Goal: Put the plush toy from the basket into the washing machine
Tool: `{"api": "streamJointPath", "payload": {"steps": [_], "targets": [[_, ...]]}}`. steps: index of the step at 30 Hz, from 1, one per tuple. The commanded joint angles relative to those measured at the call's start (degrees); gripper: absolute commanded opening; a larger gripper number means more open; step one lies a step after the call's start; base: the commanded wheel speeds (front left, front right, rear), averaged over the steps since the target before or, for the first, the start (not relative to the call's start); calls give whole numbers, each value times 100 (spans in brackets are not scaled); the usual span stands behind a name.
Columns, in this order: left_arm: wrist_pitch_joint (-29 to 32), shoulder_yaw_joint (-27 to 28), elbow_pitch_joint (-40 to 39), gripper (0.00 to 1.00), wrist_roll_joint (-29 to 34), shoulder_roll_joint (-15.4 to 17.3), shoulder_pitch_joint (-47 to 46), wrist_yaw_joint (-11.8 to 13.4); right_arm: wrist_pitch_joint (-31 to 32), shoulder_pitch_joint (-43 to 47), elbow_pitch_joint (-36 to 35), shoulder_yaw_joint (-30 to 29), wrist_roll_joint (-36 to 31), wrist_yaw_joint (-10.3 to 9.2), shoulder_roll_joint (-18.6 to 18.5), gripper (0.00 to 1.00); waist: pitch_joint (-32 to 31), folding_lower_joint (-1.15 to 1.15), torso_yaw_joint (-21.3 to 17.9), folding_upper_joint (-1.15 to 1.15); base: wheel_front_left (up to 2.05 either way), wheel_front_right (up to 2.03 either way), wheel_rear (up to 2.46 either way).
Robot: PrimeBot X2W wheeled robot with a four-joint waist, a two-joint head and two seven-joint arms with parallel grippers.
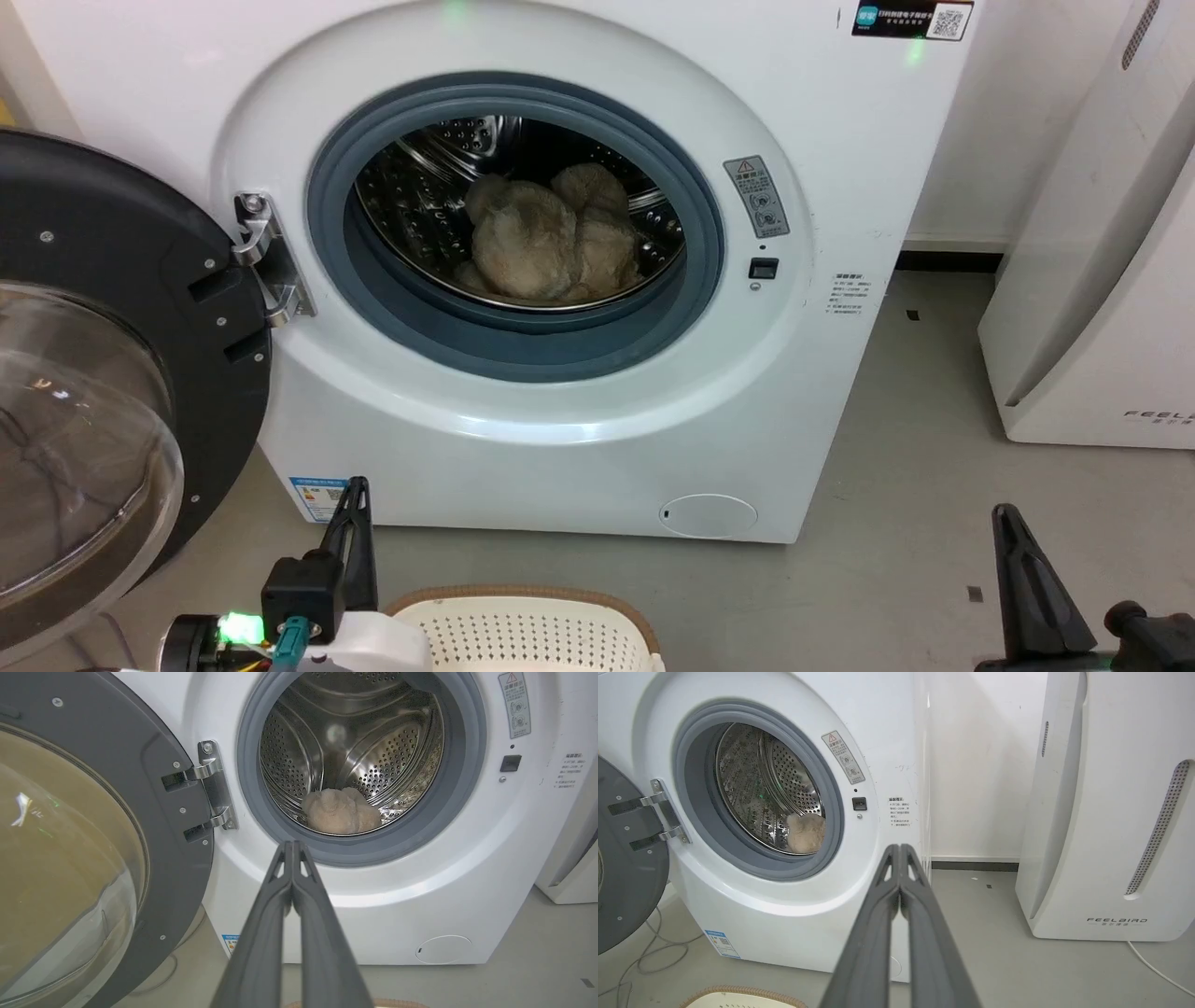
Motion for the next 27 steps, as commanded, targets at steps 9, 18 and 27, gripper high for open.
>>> {"api": "streamJointPath", "payload": {"steps": [9,18,27], "targets": [[146,66,-147,0,32,-55,23,-94,146,-171,44,41,-139,-1,0,0,18,0,-33,0,0,0,0],[252,105,-228,0,44,-78,31,-152,252,-236,63,69,-198,-1,0,0,32,0,-58,0,0,0,0],[345,140,-301,0,54,-98,39,-204,346,-295,80,94,-251,-1,0,0,45,0,-81,0,0,0,0]]}}
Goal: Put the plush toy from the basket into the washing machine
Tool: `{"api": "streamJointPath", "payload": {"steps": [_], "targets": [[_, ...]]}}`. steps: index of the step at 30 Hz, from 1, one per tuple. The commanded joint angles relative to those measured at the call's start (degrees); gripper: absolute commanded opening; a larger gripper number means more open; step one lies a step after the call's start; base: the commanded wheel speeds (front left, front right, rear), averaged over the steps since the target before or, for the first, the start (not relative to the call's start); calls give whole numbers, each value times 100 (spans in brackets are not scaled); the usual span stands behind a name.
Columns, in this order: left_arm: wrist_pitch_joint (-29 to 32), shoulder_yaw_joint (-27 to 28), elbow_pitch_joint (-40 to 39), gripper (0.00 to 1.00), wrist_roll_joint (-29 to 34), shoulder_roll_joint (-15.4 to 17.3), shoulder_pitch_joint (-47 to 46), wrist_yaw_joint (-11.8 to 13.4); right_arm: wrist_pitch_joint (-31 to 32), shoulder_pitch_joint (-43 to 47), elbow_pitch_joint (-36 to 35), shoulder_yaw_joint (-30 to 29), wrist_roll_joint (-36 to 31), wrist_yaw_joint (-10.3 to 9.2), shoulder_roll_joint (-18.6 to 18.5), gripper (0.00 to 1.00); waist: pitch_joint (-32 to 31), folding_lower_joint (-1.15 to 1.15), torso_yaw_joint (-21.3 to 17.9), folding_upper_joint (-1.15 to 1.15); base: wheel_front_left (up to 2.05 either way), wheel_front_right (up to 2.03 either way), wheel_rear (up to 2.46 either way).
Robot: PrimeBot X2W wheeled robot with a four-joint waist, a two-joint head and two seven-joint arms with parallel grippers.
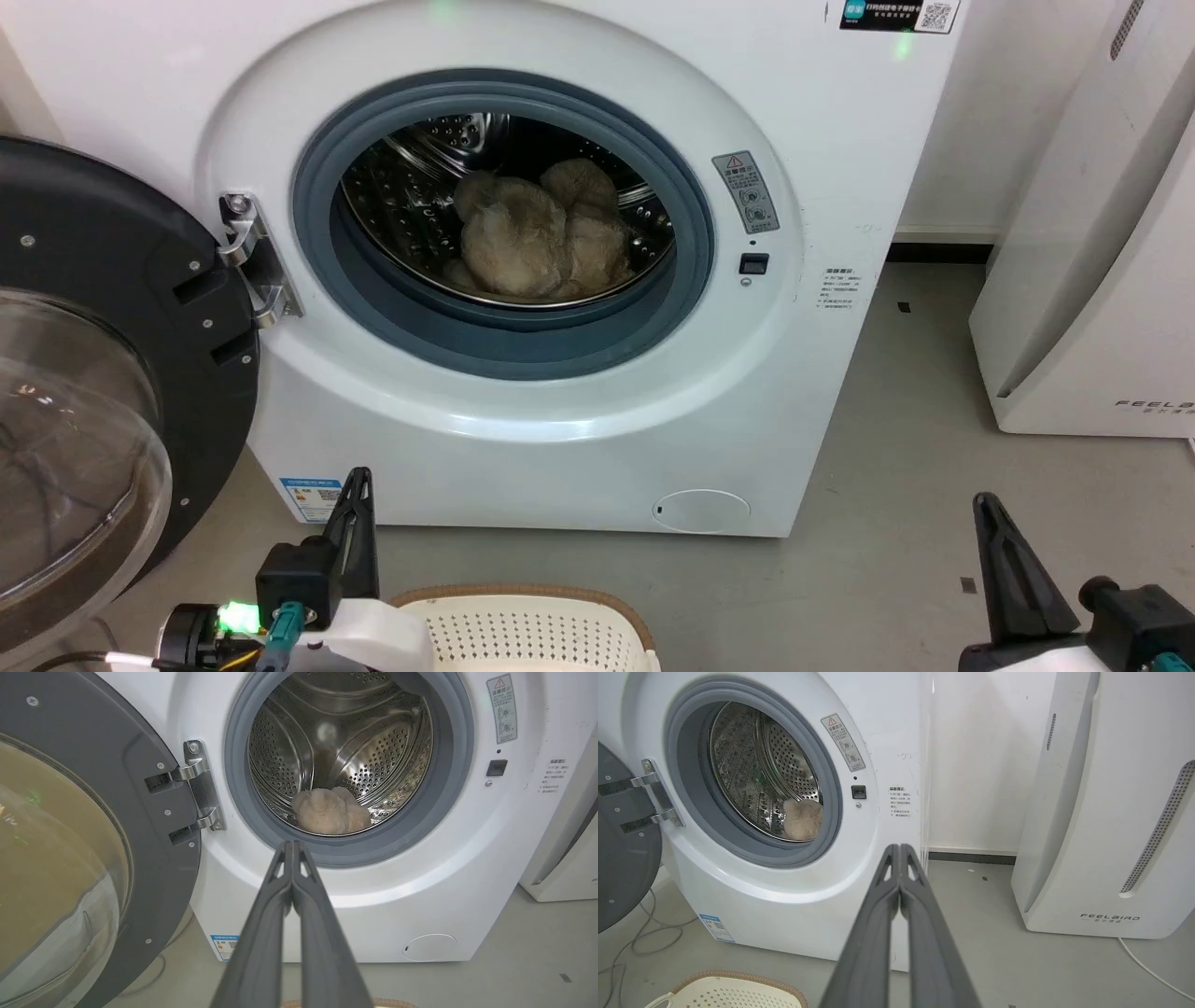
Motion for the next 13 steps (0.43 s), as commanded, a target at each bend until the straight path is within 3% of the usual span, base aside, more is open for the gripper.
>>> {"api": "streamJointPath", "payload": {"steps": [1,13], "targets": [[22,26,-44,0,51,-15,39,-23,24,-118,24,16,-23,-1,0,0,1,0,-2,0,0,0,0],[162,78,-152,0,67,-46,50,-101,165,-206,48,52,-102,-2,-1,0,20,0,-36,0,0,0,0]]}}
